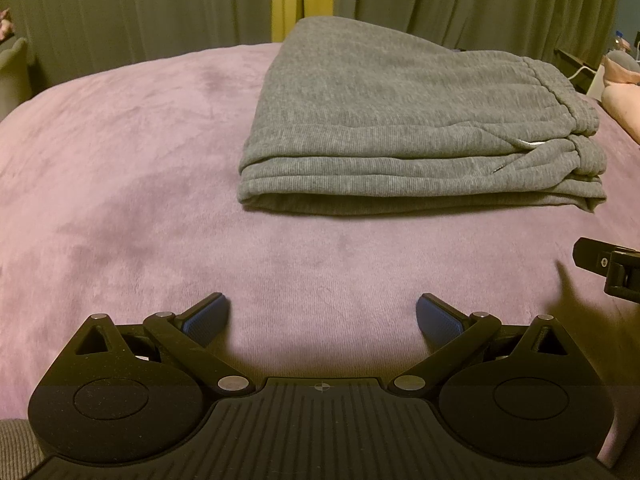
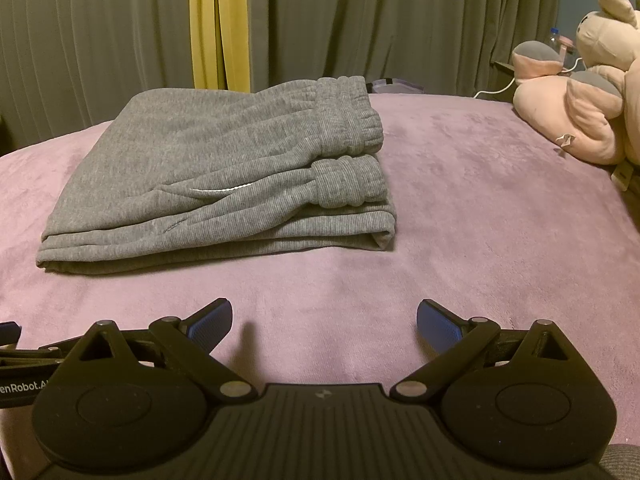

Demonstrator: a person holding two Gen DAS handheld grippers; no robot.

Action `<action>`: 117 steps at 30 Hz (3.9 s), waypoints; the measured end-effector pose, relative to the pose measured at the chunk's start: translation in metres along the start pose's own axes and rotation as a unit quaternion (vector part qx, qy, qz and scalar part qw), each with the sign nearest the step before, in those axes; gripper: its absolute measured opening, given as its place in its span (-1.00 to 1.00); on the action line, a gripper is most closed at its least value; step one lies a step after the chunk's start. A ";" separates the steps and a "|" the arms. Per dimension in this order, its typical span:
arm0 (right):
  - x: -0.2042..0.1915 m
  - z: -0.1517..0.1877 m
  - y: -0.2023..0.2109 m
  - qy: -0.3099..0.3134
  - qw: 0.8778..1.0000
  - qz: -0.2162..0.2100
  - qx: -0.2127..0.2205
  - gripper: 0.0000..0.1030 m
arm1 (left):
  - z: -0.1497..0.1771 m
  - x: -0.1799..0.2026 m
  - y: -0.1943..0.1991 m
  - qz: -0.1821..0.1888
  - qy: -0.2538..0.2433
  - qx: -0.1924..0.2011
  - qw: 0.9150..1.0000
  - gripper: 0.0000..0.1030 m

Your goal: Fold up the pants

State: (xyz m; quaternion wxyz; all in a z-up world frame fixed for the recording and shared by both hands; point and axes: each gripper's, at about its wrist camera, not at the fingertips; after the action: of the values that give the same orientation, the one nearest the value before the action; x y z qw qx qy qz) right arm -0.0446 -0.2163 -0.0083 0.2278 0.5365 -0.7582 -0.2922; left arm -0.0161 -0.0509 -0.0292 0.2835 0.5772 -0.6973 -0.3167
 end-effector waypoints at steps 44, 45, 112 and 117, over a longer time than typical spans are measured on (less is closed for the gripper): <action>-0.002 0.002 -0.002 0.000 1.000 0.005 -0.006 0.92 | 0.001 0.000 -0.003 -0.002 -0.004 -0.001 1.000 1.00; -0.002 0.002 -0.002 0.000 1.000 0.005 -0.006 0.92 | 0.001 0.001 -0.003 -0.002 -0.003 -0.001 1.000 1.00; -0.004 0.006 -0.007 0.007 1.000 0.007 -0.016 0.92 | 0.005 0.000 -0.006 0.000 -0.007 -0.007 1.000 1.00; -0.003 0.006 -0.007 0.008 1.000 0.006 -0.017 0.92 | 0.005 0.000 -0.006 0.001 -0.007 -0.007 1.000 1.00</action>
State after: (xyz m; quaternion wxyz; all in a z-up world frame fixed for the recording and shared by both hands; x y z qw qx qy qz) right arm -0.0430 -0.2138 -0.0177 0.2446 0.5302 -0.7546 -0.2993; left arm -0.0160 -0.0508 -0.0370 0.2830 0.5727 -0.6973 -0.3252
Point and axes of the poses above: each gripper's, at about its wrist camera, not at the fingertips, and y roughly against the way its jaws point, x to its right, z to its underside, and after that the axes turned 2 degrees about z, right-handed
